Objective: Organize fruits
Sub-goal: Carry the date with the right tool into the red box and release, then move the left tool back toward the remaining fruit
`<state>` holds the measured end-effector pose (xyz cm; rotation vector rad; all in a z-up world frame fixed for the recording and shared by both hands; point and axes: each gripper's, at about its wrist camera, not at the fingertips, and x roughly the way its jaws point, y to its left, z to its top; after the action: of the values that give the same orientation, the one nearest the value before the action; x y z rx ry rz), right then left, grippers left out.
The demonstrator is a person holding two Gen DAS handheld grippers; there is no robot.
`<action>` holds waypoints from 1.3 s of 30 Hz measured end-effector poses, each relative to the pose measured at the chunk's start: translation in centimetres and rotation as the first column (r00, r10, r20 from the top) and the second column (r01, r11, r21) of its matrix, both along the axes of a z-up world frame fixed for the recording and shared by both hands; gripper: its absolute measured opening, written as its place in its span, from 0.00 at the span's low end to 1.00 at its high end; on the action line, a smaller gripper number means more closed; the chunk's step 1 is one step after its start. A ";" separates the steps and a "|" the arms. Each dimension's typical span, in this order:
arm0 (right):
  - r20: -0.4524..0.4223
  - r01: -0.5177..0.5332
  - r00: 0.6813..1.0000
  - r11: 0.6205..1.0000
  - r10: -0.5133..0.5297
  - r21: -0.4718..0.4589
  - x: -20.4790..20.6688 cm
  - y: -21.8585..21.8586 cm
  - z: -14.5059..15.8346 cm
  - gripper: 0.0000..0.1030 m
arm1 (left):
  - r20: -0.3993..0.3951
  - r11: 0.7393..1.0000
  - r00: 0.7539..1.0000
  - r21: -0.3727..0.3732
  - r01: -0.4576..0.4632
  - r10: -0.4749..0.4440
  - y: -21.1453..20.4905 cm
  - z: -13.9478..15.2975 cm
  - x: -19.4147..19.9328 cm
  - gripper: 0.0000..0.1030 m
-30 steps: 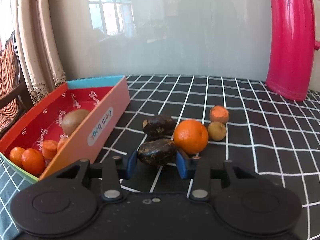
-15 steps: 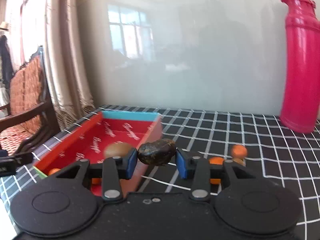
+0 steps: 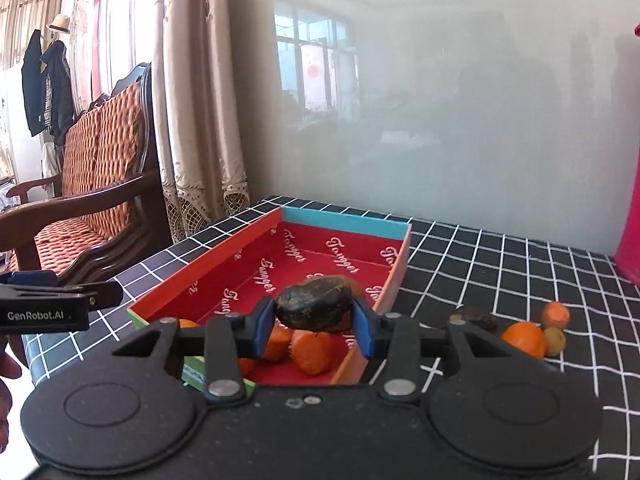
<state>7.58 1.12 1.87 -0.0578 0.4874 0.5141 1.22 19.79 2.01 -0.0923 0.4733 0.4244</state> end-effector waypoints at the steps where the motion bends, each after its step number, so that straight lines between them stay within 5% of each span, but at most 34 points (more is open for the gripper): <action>1: -0.004 0.000 1.000 1.000 0.000 -0.003 0.1 0.1 -0.1 0.39 | -0.004 1.000 1.000 0.001 0.001 -0.001 0.0 -0.1 0.0 0.96; 6: 0.013 0.006 1.000 1.000 -0.006 -0.014 -0.1 0.3 -0.4 0.50 | -0.012 1.000 1.000 0.001 0.005 -0.005 -0.1 -0.1 0.1 0.97; 23: 0.034 0.085 0.996 0.996 -0.085 -0.018 -0.5 -4.4 0.7 0.50 | 0.027 0.997 0.996 0.001 0.082 -0.082 -5.0 1.2 1.4 0.96; 39: 0.044 0.337 0.941 0.942 -0.337 0.008 -0.9 -15.6 0.4 0.56 | 0.043 0.965 0.965 0.032 0.259 -0.260 -14.0 1.5 4.5 0.96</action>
<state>6.70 -14.52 2.31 0.0153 0.4419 0.1760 5.76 5.75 3.52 -0.0143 0.4266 0.1700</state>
